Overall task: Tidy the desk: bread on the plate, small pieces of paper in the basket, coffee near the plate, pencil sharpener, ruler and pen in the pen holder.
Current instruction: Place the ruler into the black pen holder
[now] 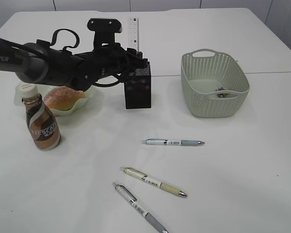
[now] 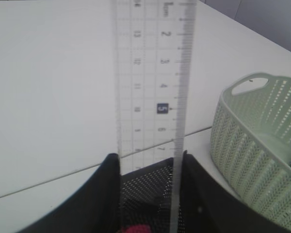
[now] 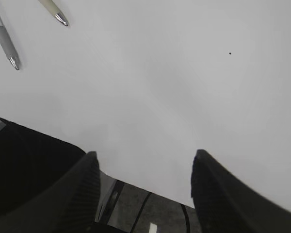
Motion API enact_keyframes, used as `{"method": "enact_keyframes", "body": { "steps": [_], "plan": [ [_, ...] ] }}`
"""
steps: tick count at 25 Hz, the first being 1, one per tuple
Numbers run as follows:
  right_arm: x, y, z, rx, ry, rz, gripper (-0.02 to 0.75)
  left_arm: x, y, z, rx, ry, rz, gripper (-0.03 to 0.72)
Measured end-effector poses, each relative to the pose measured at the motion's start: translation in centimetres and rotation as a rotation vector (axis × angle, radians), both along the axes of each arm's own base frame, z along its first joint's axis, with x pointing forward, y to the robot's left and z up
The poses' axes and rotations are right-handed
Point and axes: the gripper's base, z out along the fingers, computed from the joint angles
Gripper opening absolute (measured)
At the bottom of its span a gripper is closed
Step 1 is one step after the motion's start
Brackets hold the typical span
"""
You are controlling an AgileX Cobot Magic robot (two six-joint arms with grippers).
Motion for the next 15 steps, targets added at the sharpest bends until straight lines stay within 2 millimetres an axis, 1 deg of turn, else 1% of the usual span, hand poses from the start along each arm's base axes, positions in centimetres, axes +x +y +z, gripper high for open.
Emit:
{"method": "enact_keyframes", "body": {
  "steps": [6, 13, 15],
  "plan": [
    [0.0, 0.0, 0.0, 0.0, 0.0, 0.0, 0.439, 0.0, 0.01, -0.08, 0.007, 0.012, 0.001, 0.357],
    [0.0, 0.0, 0.0, 0.0, 0.0, 0.002, 0.439, -0.12, 0.12, -0.41, 0.034, 0.061, 0.005, 0.369],
    [0.01, -0.04, 0.0, -0.008, -0.003, 0.017, 0.439, -0.31, 0.26, 0.36, 0.048, 0.084, 0.009, 0.369]
  ]
}}
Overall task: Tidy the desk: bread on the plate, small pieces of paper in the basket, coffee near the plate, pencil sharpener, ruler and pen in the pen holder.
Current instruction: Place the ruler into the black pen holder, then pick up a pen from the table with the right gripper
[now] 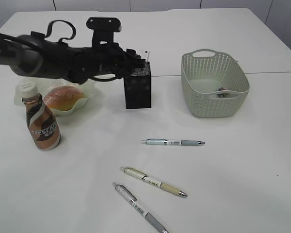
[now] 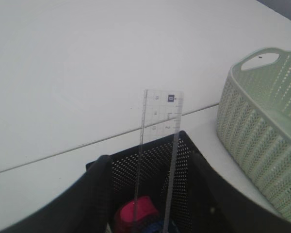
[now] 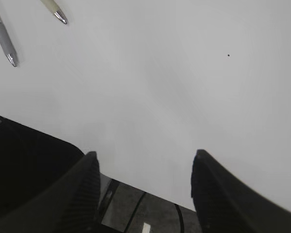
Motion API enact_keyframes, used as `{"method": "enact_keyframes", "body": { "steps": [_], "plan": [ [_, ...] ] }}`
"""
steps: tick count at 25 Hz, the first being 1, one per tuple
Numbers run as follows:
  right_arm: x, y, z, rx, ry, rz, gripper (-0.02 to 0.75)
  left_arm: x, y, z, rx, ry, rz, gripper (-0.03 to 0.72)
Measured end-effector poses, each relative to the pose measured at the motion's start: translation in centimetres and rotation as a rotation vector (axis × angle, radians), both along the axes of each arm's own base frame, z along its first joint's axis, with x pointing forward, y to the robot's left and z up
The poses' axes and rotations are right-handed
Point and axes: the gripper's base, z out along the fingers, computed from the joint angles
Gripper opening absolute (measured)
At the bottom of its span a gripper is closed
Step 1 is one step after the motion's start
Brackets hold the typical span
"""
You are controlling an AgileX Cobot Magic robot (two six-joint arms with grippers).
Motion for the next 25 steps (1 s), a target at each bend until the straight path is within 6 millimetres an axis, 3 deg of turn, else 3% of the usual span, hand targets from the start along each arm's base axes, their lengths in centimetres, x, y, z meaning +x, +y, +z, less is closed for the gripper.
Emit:
{"method": "enact_keyframes", "body": {
  "steps": [8, 15, 21, 25],
  "plan": [
    [-0.1, 0.2, 0.0, 0.006, -0.005, 0.087, 0.439, -2.4, 1.7, 9.0, 0.04, 0.046, 0.022, 0.368],
    [0.8, 1.2, 1.3, 0.098, -0.025, 0.1, 0.439, -7.6, 4.6, 15.4, 0.172, 0.286, 0.06, 0.359],
    [2.7, 2.6, 1.7, 0.156, -0.008, 0.114, 0.439, -12.9, 7.5, 18.2, 0.314, 0.558, 0.093, 0.351],
    [3.9, 4.4, 1.4, 0.143, 0.008, 0.226, 0.439, -15.4, 9.0, 19.5, 0.393, 0.675, 0.116, 0.351]
  ]
}}
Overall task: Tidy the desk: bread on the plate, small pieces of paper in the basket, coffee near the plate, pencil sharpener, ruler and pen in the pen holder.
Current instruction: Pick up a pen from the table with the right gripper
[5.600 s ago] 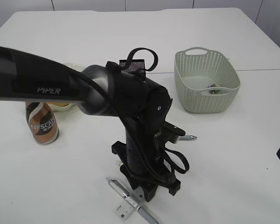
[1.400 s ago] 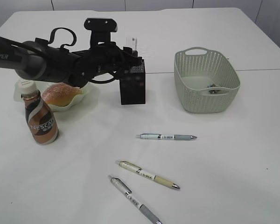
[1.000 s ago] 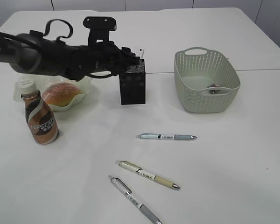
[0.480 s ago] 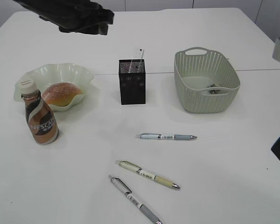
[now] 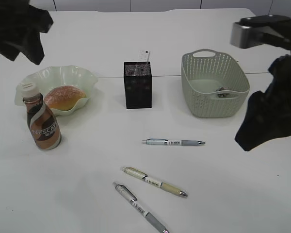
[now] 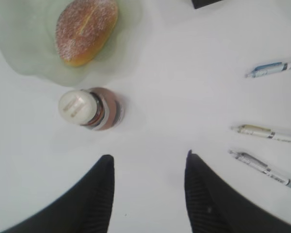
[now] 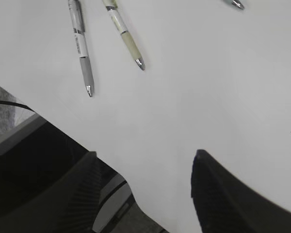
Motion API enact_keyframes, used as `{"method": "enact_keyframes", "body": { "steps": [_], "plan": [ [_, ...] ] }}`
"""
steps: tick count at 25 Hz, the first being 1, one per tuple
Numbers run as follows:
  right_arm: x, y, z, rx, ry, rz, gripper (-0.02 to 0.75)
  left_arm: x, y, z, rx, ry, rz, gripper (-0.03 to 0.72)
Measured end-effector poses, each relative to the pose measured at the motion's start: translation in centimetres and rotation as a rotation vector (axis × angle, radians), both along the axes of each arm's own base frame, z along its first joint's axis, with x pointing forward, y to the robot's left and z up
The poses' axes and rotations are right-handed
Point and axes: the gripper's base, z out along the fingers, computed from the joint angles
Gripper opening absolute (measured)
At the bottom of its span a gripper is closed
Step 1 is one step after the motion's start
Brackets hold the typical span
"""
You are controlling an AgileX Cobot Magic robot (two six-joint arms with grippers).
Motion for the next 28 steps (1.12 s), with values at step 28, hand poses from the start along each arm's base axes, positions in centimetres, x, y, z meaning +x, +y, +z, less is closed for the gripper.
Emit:
{"method": "enact_keyframes", "body": {
  "steps": [28],
  "plan": [
    [13.7, 6.2, -9.4, -0.185, -0.036, 0.793, 0.439, -6.3, 3.9, 7.6, -0.016, -0.218, 0.016, 0.309]
  ]
}}
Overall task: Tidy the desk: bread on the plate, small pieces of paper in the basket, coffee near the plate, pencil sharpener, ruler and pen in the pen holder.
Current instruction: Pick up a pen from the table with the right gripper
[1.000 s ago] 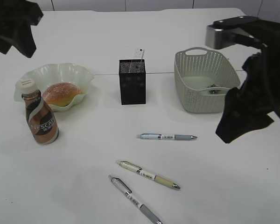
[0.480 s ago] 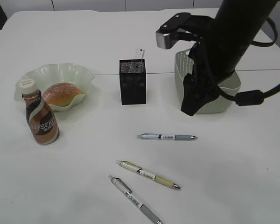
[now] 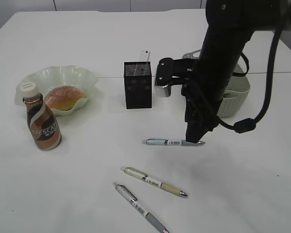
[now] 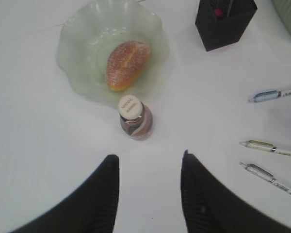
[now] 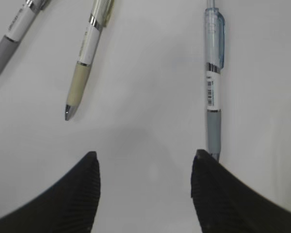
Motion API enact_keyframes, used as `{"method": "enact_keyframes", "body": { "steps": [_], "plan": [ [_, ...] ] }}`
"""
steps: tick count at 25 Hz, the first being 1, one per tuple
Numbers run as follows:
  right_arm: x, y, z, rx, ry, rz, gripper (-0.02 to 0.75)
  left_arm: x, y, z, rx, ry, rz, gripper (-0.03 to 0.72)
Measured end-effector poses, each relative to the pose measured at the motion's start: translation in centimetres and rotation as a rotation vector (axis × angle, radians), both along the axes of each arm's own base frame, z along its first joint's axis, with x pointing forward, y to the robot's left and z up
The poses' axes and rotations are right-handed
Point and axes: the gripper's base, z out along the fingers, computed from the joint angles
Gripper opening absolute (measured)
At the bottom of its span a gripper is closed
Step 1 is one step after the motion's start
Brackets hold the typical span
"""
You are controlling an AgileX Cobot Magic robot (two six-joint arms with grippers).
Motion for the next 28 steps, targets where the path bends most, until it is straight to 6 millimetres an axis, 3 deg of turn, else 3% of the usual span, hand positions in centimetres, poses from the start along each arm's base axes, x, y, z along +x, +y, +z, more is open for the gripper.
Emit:
{"method": "enact_keyframes", "body": {
  "steps": [4, 11, 19, 28],
  "plan": [
    [1.0, 0.8, -2.2, 0.002, -0.03, 0.07, 0.439, -0.8, 1.2, 0.8, 0.023, -0.044, 0.028, 0.308],
    [2.1, 2.3, -3.8, 0.015, -0.087, 0.108, 0.439, -0.7, 3.4, -1.8, 0.07, 0.036, 0.109, 0.307],
    [4.5, 3.4, -5.6, 0.013, -0.081, 0.112, 0.439, -0.7, 3.8, -3.4, 0.091, 0.086, 0.122, 0.307],
    [5.3, 2.4, -8.3, -0.042, -0.039, 0.11, 0.438, -0.8, 3.8, -3.4, 0.091, 0.085, 0.122, 0.288]
  ]
}}
